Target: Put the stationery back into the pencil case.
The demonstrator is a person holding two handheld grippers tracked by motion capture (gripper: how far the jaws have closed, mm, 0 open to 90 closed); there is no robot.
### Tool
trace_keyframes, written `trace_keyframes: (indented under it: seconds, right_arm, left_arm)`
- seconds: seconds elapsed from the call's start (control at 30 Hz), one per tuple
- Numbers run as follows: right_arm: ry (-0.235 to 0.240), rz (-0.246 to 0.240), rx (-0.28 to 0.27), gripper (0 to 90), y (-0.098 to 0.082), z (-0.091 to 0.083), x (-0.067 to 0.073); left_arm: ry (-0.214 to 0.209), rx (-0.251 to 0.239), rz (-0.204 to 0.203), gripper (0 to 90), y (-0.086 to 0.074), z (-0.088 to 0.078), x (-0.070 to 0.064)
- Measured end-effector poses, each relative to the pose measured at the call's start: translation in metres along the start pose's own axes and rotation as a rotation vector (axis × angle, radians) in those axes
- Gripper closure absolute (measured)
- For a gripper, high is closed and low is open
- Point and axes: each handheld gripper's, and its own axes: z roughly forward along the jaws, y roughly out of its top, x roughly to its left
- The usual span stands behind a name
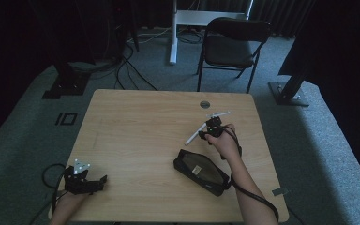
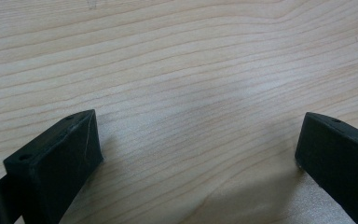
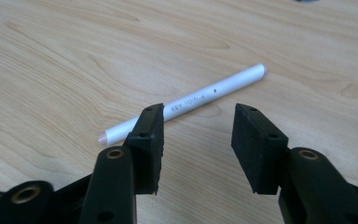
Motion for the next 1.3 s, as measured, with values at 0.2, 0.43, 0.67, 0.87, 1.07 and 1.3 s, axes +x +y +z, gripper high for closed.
trace_keyframes:
  seconds: [0.2,0.43,0.67,0.87,1.07,1.3]
  right_arm:
    - [-0.012,0.01,0.058,52.1,0.001,0.012,0.004]
    - [-0.025,0.055,0.077,51.3,0.002,0.025,0.006]
    - [-0.022,0.113,0.054,51.0,0.009,0.03,0.008]
    - [-0.034,0.136,0.071,50.6,0.014,0.041,0.012]
    - [-0.051,0.157,0.088,50.6,0.017,0.051,0.011]
    - [-0.074,0.168,0.108,50.7,0.019,0.057,0.013]
  left_arm:
    - [0.0,0.0,0.0,0.2,0.0,0.0,0.0]
    - [0.0,0.0,0.0,0.2,0.0,0.0,0.0]
    - [0.0,0.0,0.0,0.2,0.0,0.0,0.0]
    - [0.0,0.0,0.0,0.2,0.0,0.0,0.0]
    - [0.0,0.0,0.0,0.2,0.0,0.0,0.0]
    - [0.0,0.0,0.0,0.2,0.0,0.0,0.0]
